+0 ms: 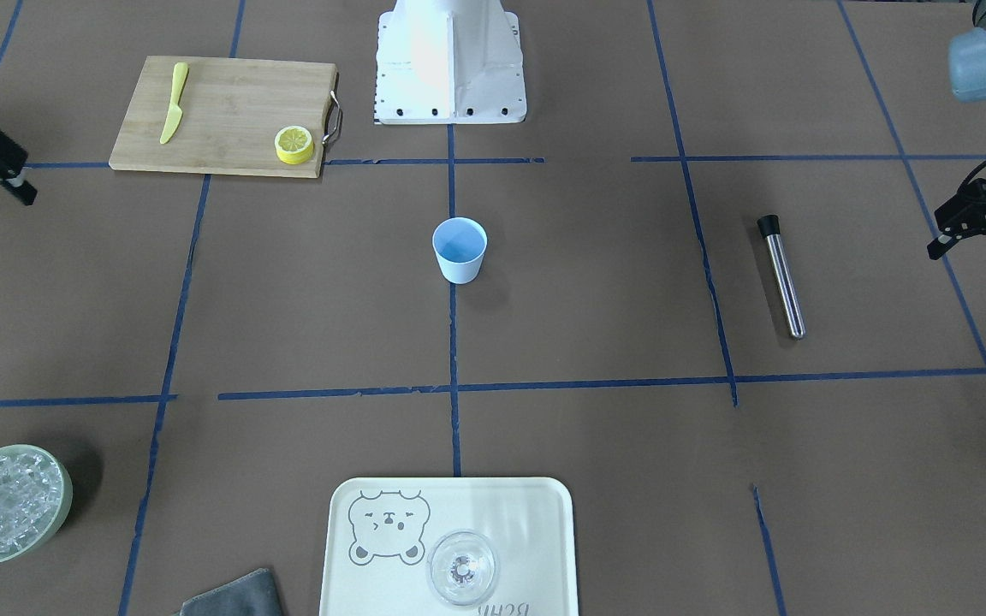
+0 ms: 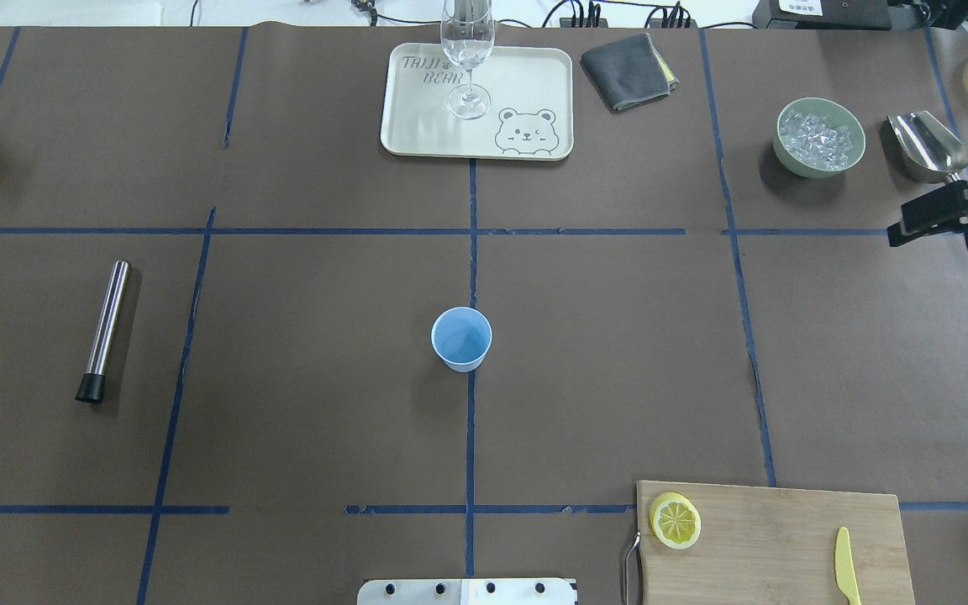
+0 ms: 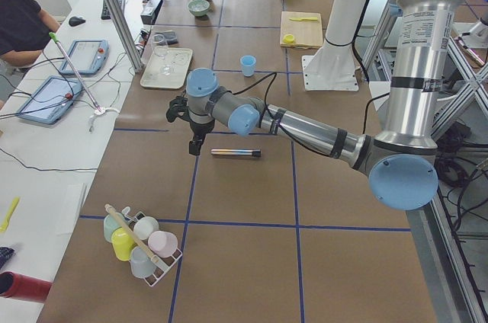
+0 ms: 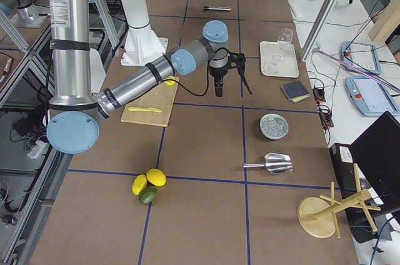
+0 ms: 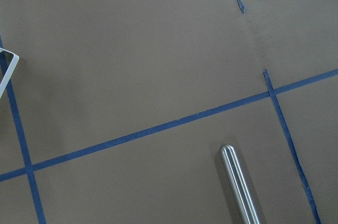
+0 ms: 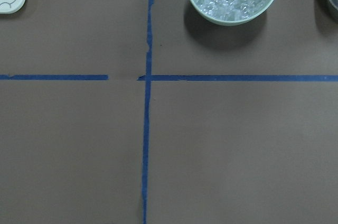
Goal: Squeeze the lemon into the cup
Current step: 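Move the right gripper down toward the lemon slice on the cutting board, then close the right gripper on the lemon slice, then lift the lemon slice off the board with the right gripper, then carry the lemon slice over the blue cup with the right gripper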
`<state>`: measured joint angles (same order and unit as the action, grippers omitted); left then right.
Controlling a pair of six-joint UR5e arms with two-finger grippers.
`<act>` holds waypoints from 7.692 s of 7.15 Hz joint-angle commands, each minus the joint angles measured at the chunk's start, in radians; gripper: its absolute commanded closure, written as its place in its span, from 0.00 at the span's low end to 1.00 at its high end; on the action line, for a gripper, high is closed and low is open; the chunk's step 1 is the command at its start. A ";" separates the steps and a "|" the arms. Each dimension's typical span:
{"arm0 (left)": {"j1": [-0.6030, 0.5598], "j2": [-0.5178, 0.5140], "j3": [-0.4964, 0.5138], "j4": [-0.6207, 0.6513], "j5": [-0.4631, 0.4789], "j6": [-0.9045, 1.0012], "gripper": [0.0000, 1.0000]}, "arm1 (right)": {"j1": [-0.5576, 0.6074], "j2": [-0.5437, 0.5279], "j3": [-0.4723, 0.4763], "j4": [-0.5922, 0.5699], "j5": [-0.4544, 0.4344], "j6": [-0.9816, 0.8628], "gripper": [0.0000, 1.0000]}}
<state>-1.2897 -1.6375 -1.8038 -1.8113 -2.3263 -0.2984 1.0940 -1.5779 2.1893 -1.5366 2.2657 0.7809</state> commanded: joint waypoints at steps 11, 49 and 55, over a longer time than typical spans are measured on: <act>0.053 -0.008 0.061 -0.112 0.016 -0.044 0.00 | -1.013 0.004 0.044 0.133 -0.825 0.834 0.00; 0.136 -0.015 0.101 -0.253 0.081 -0.211 0.00 | -0.735 0.452 -0.075 -0.103 -0.614 0.818 0.42; 0.135 -0.013 0.101 -0.255 0.079 -0.214 0.00 | -0.677 0.730 -0.396 -0.055 -0.612 0.799 0.39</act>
<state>-1.1545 -1.6507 -1.7009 -2.0662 -2.2473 -0.5108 0.4057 -0.8731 1.8454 -1.6200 1.6536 1.5826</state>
